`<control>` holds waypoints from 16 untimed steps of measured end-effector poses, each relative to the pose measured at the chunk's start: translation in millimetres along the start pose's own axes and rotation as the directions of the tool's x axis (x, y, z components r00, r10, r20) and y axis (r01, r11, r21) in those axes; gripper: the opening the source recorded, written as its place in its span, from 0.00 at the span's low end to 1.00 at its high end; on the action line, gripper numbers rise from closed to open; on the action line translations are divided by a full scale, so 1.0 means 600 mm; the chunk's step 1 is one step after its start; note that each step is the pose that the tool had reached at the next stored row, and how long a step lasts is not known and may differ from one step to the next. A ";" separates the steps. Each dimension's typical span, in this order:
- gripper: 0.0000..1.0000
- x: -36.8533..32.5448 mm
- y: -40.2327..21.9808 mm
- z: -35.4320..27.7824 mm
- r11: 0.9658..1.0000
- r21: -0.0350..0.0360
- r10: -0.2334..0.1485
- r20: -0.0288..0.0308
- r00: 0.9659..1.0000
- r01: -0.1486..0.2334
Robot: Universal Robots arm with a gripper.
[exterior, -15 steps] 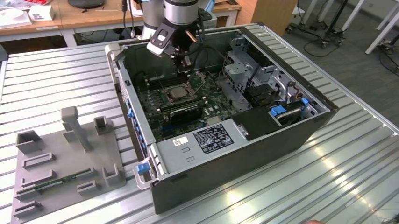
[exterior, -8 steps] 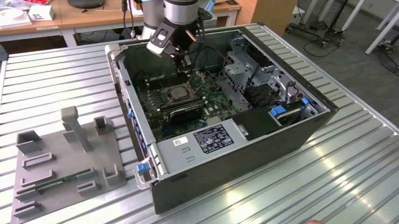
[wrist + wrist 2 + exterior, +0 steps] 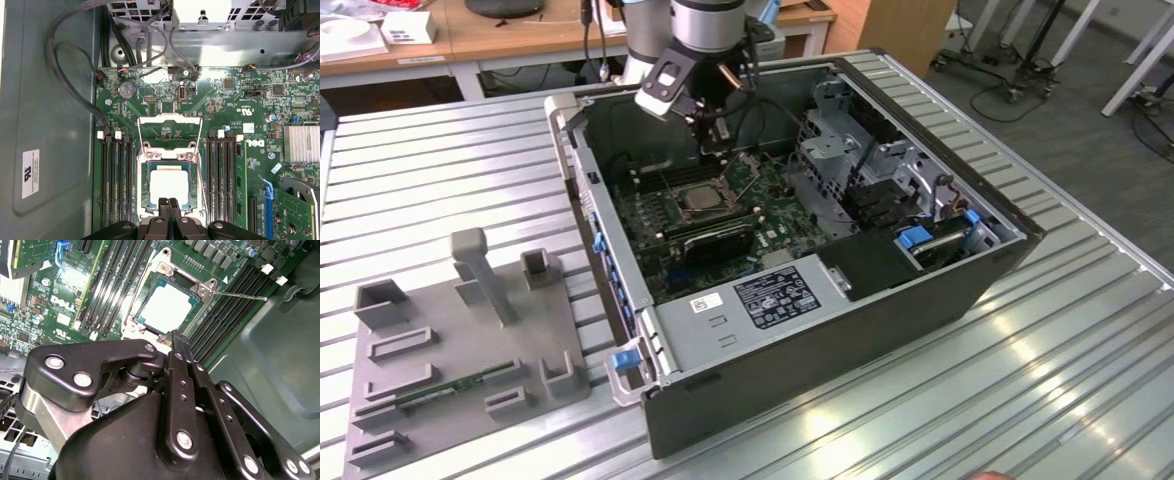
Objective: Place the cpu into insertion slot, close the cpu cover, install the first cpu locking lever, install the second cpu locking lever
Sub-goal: 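Place the cpu into insertion slot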
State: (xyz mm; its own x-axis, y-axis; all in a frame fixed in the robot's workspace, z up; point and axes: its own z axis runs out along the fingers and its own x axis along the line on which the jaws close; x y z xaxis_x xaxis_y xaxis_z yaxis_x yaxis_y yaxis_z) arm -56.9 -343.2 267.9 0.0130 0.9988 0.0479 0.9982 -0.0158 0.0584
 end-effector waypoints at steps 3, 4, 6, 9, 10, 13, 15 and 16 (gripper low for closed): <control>0.11 0.000 0.006 0.001 1.000 0.000 0.000 0.000 1.000 0.000; 0.11 0.000 0.009 0.001 1.000 0.000 0.000 0.000 1.000 0.000; 0.11 0.000 0.015 0.001 1.000 0.000 0.000 0.000 1.000 0.000; 0.11 0.000 0.024 0.002 1.000 0.000 0.000 0.000 1.000 0.000; 0.11 0.000 0.027 0.002 1.000 0.000 0.000 0.000 1.000 0.000; 0.11 0.000 0.037 0.002 1.000 0.000 0.000 0.000 1.000 0.000; 0.11 0.001 0.043 0.003 1.000 0.000 0.000 0.000 1.000 0.000; 0.11 0.001 0.046 0.003 1.000 0.000 0.000 0.000 1.000 0.000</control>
State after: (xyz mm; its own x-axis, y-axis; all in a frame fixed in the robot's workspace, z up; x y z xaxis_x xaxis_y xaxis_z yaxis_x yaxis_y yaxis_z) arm -29.5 -343.2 267.8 0.0131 0.9988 0.0482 0.9982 -0.0159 0.0587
